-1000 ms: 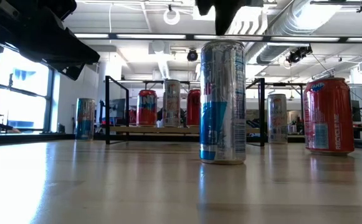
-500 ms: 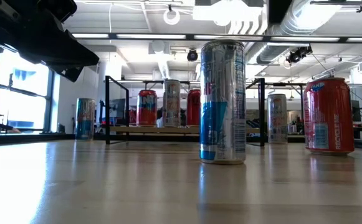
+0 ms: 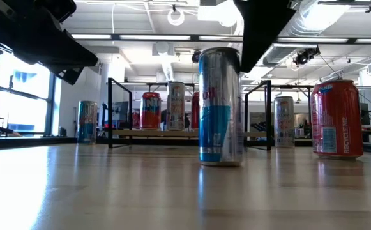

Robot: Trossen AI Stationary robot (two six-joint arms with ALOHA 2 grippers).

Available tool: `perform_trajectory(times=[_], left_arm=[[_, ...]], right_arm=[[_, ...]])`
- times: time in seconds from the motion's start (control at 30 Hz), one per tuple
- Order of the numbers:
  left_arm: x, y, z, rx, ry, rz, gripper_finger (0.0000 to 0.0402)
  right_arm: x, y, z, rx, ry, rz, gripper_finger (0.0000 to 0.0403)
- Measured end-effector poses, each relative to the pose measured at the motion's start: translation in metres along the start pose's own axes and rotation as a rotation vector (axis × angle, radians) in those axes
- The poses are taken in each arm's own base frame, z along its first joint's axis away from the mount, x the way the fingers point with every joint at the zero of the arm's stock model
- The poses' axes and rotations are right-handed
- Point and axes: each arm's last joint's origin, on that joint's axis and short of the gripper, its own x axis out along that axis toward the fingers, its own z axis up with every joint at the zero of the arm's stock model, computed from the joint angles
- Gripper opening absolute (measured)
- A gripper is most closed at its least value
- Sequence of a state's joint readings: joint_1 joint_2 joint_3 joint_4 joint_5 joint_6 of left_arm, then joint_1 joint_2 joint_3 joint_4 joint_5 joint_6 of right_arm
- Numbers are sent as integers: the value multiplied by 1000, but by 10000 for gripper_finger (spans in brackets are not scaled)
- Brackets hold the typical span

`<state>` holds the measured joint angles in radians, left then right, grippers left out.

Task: Place canned beverage on shelf
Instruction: Put the bottom blue soda can on the shelf

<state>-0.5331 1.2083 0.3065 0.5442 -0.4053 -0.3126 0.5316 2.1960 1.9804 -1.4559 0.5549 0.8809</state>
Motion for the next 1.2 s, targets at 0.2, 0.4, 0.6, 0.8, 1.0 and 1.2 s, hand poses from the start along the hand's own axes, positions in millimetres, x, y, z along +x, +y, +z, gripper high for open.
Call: perform_trajectory(times=[0.2,0.4,0.6,0.8,1.0,1.2], left_arm=[[0,0,0,0,-1,3,0],[0,0,0,1,-1,3,0],[-1,-3,-1,9,0,-7,0],[-1,-3,-1,15,-1,-3,0],[-2,-4,-1,11,0,-8,0],[-2,-5,-1,8,-20,21,0]], right_arm=[[1,-3,3,-81,-85,-82,0],[1,-9,3,-175,-96,-165,0],[-1,-10,1,-171,-153,-224,0],[-7,-2,-3,-170,-198,-210,0],[-14,4,-15,-143,-228,-227,0],[6,31,-49,-157,-259,-198,0]])
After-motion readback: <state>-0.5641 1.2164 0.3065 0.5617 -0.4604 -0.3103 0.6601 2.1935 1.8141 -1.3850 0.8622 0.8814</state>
